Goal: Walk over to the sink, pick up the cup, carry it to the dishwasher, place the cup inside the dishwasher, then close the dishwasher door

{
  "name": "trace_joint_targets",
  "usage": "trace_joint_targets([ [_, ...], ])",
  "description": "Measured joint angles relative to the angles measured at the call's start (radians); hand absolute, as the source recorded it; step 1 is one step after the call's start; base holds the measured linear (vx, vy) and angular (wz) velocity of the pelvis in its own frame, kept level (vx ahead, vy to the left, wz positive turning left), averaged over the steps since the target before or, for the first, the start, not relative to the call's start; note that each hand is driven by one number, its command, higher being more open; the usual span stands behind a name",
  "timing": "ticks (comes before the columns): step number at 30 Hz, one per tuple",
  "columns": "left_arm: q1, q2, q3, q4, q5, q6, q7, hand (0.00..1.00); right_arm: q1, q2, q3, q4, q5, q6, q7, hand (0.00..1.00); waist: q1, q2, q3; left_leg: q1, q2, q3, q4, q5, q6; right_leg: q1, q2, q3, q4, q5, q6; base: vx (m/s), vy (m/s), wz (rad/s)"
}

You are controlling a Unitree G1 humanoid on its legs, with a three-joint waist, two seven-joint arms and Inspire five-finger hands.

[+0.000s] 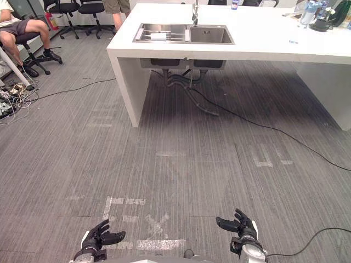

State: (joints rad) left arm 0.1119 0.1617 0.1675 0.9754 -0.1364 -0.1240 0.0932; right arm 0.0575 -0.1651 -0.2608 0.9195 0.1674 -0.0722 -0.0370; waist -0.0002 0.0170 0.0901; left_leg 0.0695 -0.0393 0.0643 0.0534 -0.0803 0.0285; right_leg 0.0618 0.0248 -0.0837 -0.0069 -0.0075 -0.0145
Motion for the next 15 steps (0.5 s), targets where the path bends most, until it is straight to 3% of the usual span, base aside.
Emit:
trace_joint_targets([
  [15,-0.005,-0.004,0.0,-0.035,-0.011,0.0,-0.006,0.9,-0.014,0.005,-0.021,0.0,0.009,0.001,-0.006,0.9,-0.013,-0.002,0.011,-0.024,0.003,0.018,-0.012,-0.008,-0.011,-0.028,0.004,0.019,-0.014,0.001,0.002,0.02,0.003,-0.04],
])
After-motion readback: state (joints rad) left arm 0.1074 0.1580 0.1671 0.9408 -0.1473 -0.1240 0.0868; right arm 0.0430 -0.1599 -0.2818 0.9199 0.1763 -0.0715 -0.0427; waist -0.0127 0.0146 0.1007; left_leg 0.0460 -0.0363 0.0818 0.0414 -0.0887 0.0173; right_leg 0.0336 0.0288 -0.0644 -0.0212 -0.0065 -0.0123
